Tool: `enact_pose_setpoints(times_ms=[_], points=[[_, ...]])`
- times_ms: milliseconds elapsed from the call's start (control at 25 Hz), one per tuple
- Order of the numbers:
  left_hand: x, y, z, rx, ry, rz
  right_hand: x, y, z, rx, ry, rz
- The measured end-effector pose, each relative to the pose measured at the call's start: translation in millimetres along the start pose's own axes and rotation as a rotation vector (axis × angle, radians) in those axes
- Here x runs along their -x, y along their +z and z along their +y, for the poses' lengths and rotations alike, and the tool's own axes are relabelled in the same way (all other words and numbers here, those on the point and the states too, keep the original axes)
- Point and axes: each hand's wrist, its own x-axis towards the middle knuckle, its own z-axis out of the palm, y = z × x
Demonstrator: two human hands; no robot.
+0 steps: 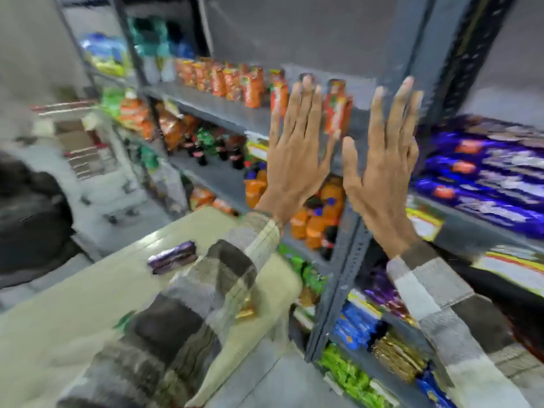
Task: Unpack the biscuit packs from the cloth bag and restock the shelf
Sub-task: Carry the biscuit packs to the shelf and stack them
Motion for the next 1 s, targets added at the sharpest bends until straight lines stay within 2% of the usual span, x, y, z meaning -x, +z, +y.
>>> enact_pose_setpoints(times_ms=[160, 440, 640, 1000], points=[[76, -22, -98, -0.162, -0.242, -0.210, 48, 66, -64, -0.219, -0.057, -0.242], [184, -41, -189, -0.131, -0.601, -0.420, 143, 139, -126, -0.358, -0.088, -0.712], [240, -10, -215, -0.121, -0.744, -0.556, 192, 178, -141, -0.337, -0.097, -0.916], [308, 86, -268, -0.022, -0.837, -0.789, 265, 257, -122, -0.212, -0.008, -1.199]])
